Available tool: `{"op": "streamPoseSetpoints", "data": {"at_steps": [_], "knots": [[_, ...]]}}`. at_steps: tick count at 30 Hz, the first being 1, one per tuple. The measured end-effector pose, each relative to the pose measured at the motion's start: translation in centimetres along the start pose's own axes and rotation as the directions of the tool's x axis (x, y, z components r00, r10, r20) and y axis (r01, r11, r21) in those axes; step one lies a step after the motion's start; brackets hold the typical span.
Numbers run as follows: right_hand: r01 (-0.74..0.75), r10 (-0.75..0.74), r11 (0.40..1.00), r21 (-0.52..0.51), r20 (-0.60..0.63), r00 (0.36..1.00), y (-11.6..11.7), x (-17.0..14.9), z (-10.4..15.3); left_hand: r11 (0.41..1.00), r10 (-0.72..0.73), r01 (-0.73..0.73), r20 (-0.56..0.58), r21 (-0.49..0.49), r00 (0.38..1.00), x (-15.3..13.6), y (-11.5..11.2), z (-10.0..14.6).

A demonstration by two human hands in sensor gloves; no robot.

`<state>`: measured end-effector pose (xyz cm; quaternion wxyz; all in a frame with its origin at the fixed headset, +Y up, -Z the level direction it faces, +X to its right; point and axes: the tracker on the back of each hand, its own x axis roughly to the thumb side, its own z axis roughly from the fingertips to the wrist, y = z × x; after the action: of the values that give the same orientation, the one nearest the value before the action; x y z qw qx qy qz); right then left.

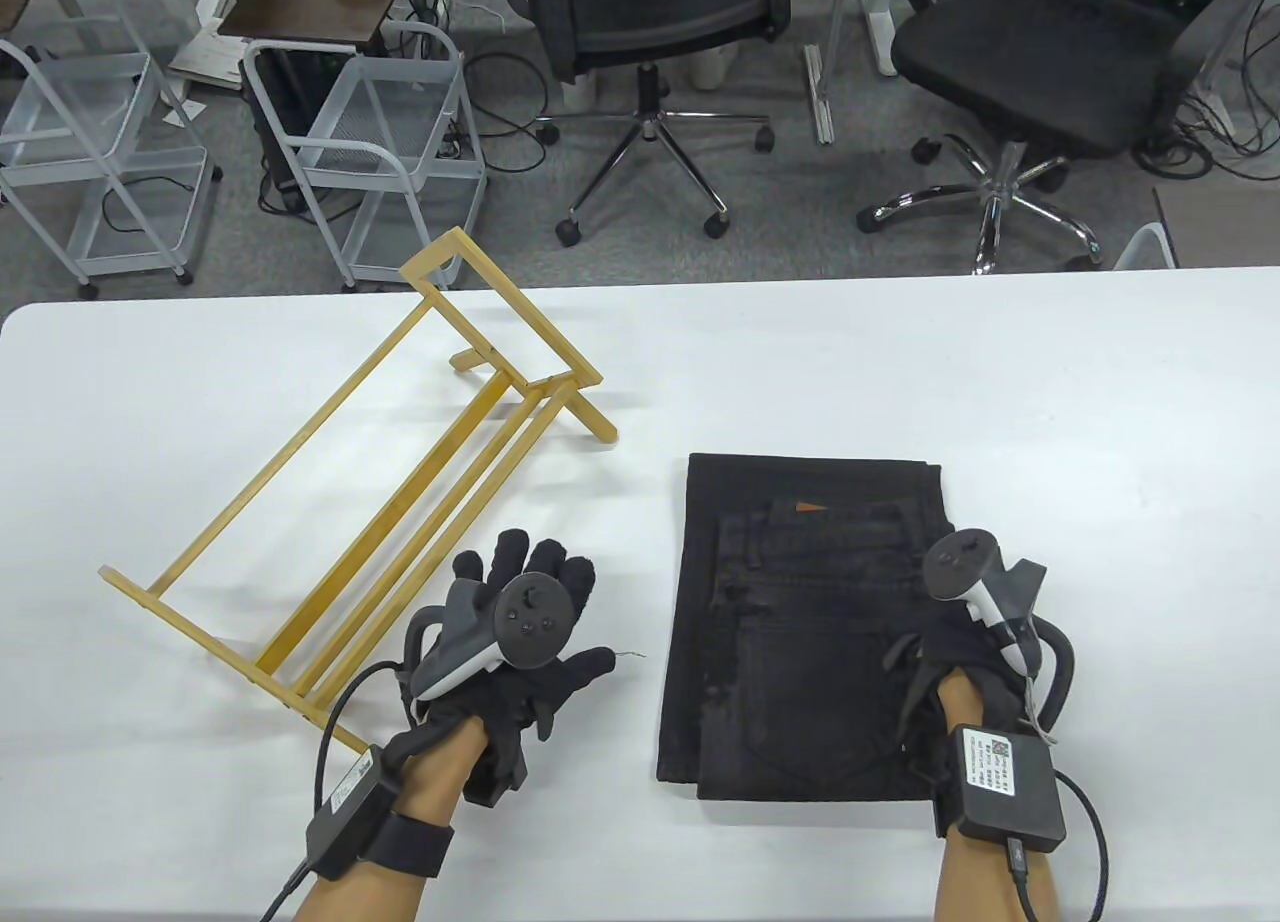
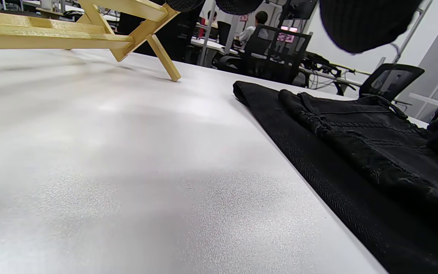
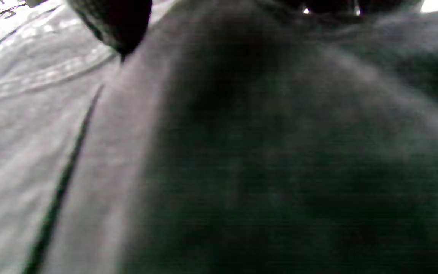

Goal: Hang trousers on book rack

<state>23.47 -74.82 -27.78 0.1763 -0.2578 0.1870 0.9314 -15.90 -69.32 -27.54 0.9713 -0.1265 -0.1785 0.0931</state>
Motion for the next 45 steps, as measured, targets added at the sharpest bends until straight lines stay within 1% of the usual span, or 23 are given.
{"op": "streamPoseSetpoints", "data": {"at_steps": [3, 5, 6, 7, 9, 12, 14, 15, 17, 21, 23, 24, 30, 33, 35, 38, 41, 43, 44, 45], "knots": [[0.036, -0.036, 0.999, 0.011, 0.0, 0.999, -0.1, -0.2, 0.1, 1.0, -0.003, 0.003, 0.0, 0.0, 1.0, 0.0, -0.1, 0.0], [0.082, -0.083, 0.995, 0.055, 0.017, 0.996, -0.2, -0.3, 0.1, 1.0, -0.002, 0.002, 0.001, -0.003, 1.0, 0.1, -0.1, -0.1], [0.107, -0.107, 0.992, 0.06, 0.0, 0.994, -0.2, -0.2, 0.2, 1.0, -0.001, 0.001, 0.002, -0.003, 1.0, 0.1, -0.1, -0.1], [0.106, -0.105, 0.993, 0.045, -0.008, 0.994, -0.3, -0.2, 0.2, 1.0, -0.001, 0.001, 0.002, -0.003, 1.0, 0.1, -0.1, -0.1], [0.046, -0.046, 0.999, -0.002, -0.035, 0.998, -0.4, -0.1, 0.1, 1.0, -0.003, 0.003, 0.001, -0.006, 1.0, 0.1, -0.1, -0.1], [0.055, -0.059, 0.998, -0.043, -0.096, 0.994, -0.6, -0.2, 0.1, 1.0, -0.004, 0.004, -0.001, -0.01, 1.0, 0.2, -0.2, -0.1], [0.099, -0.105, 0.994, -0.049, -0.151, 0.983, -0.7, -0.6, 0.0, 1.0, -0.001, 0.001, -0.006, -0.024, 1.0, 0.2, -0.3, -0.1], [0.122, -0.125, 0.992, -0.029, -0.175, 0.977, -0.8, -0.7, 0.0, 1.0, -0.002, 0.002, -0.006, -0.03, 1.0, 0.2, -0.3, -0.1], [0.138, -0.141, 0.99, -0.031, -0.199, 0.97, -0.9, -1.1, 0.1, 0.999, -0.005, 0.005, -0.005, -0.033, 1.0, 0.3, -0.4, -0.1], [0.219, -0.226, 0.974, -0.057, -0.212, 0.951, -0.9, -1.7, 0.1, 0.999, -0.008, 0.008, -0.001, -0.036, 1.0, 0.5, -0.5, -0.1], [0.291, -0.289, 0.956, -0.026, -0.23, 0.929, -0.5, -2.0, -0.1, 0.999, -0.007, 0.007, 0.0, -0.036, 1.0, 0.5, -0.5, -0.1], [0.337, -0.324, 0.941, 0.021, -0.228, 0.918, -0.2, -2.1, -0.2, 0.999, -0.007, 0.007, -0.001, -0.039, 1.0, 0.6, -0.5, -0.1], [0.363, -0.347, 0.931, 0.044, -0.204, 0.915, -0.3, -2.0, -0.4, 0.999, -0.001, 0.001, 0.002, -0.041, 1.0, 0.5, -0.5, -0.1], [0.413, -0.392, 0.906, 0.092, -0.182, 0.902, -0.1, -2.0, -0.4, 0.999, 0.002, -0.002, 0.005, -0.044, 1.0, 0.5, -0.6, -0.1], [0.421, -0.402, 0.899, 0.117, -0.157, 0.902, 0.1, -1.9, -0.5, 0.999, 0.003, -0.003, 0.008, -0.046, 1.0, 0.5, -0.6, -0.1], [0.402, -0.392, 0.912, 0.08, -0.115, 0.913, 0.0, -1.6, -0.3, 0.999, 0.006, -0.005, 0.011, -0.045, 1.0, 0.6, -0.6, -0.1], [0.348, -0.347, 0.937, 0.008, -0.045, 0.937, -0.1, -0.9, 0.0, 0.999, 0.004, -0.004, 0.009, -0.044, 1.0, 0.5, -0.6, -0.1], [0.327, -0.326, 0.945, -0.028, 0.017, 0.945, -0.2, -0.3, 0.4, 0.999, 0.005, -0.005, 0.008, -0.038, 1.0, 0.5, -0.6, -0.1], [0.312, -0.308, 0.948, -0.058, 0.075, 0.949, -0.3, 0.2, 0.7, 0.999, 0.005, -0.005, 0.006, -0.038, 1.0, 0.5, -0.6, -0.1], [0.311, -0.304, 0.948, -0.067, 0.093, 0.948, -0.3, 0.4, 0.8, 0.999, 0.006, -0.006, 0.006, -0.038, 1.0, 0.4, -0.6, -0.1]]}}
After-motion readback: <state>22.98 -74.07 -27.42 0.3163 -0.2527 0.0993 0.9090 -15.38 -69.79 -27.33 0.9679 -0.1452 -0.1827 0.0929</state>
